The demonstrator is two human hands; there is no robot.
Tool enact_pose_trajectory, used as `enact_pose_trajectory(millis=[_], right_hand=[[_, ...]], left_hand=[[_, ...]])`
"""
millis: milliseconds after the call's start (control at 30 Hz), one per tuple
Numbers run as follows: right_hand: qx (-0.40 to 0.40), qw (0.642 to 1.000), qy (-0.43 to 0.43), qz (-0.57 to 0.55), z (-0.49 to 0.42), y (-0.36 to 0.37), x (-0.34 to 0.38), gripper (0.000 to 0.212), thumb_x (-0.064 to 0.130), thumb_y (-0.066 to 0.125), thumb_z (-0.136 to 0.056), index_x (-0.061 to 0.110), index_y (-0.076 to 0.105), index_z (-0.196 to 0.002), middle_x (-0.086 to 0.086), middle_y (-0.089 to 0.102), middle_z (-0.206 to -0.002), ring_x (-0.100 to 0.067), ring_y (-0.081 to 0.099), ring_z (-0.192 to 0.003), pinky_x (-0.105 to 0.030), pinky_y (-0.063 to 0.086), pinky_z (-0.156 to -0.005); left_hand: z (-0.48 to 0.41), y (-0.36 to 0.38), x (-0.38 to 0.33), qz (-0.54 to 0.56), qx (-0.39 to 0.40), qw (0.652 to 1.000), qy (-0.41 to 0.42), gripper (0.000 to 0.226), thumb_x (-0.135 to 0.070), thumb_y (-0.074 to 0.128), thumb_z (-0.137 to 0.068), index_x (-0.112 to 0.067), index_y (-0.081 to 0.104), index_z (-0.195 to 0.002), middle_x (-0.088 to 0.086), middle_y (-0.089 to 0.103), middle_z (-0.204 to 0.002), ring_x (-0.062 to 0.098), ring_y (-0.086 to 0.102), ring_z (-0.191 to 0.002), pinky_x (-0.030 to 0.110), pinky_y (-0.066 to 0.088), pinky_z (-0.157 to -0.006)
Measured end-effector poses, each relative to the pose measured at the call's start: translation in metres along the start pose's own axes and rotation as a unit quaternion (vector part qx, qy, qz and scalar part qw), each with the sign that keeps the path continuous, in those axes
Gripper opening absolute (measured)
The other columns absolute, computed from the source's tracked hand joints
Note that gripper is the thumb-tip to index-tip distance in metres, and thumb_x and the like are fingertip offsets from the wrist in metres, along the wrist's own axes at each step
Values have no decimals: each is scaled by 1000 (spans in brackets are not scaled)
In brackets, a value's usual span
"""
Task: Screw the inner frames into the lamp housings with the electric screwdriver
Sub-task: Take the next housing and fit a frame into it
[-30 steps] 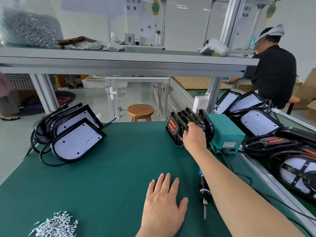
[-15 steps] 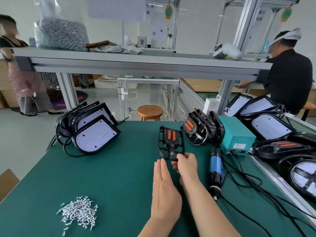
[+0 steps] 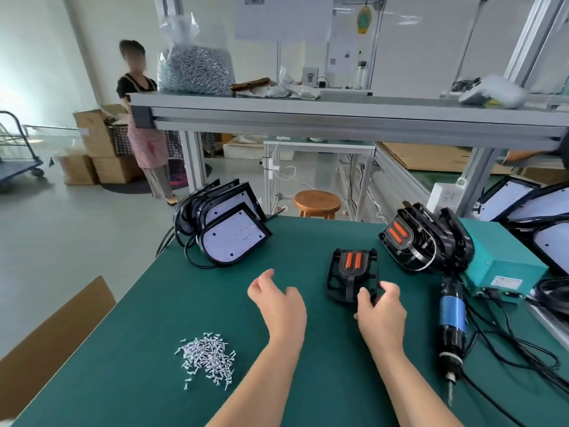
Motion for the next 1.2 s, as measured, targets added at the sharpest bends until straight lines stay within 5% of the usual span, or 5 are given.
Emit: enact_pose_trajectory(millis=[167,467,700,867,1200], right_hand=[[-3,1000,4,-8,3,-3,1,39,27,59,-99,11,45,-132,-2,67,-76,-17,69,-68,-27,42,-55],[7,1000,-5,-13,2,3,2,39,28,60,-99,12,45,-132,-3,67,-81,-19,70,-66,-36,49,-65],[9,999,-12,-28,-2,6,4,36,27,61,-99,13,47,-129,-5,67,-81,-19,70,-65,-41,53,-74],[5,999,-11,-48,-2,3,3,35,24,60,-99,12,47,-130,-4,67,-82,-16,70,-64,-36,49,-68],[-28,994,13,-105,-4,1,-2,37,24,58,-100,15,45,-133,-1,66,-88,-10,68,-56,-31,47,-61]], left_hand=[[-50,-30,-2,61,-98,991,-65,49,-5,50,-95,-19,44,-142,3,20,-147,36,54,-116,51,50,-98],[-113,-70,-3,100,-161,979,-69,41,-24,72,-89,-42,62,-124,-1,2,-162,21,38,-140,33,43,-100],[-137,-71,-6,32,-154,984,-87,34,-8,65,-90,-26,70,-119,4,21,-149,32,61,-86,39,54,-88],[-122,-59,-8,-21,-133,989,-59,39,-5,54,-97,-22,66,-130,0,31,-123,30,59,-80,38,51,-76],[-27,-10,-6,-31,-25,999,-20,23,-17,58,-94,-19,73,-111,13,54,-118,13,56,-66,28,50,-62]])
Point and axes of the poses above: each hand's wrist, its own z-axis away from the middle knuckle, its own y-axis out of the palm, x = y × z, the point moved 2 cm from there along -z, towards the middle knuckle
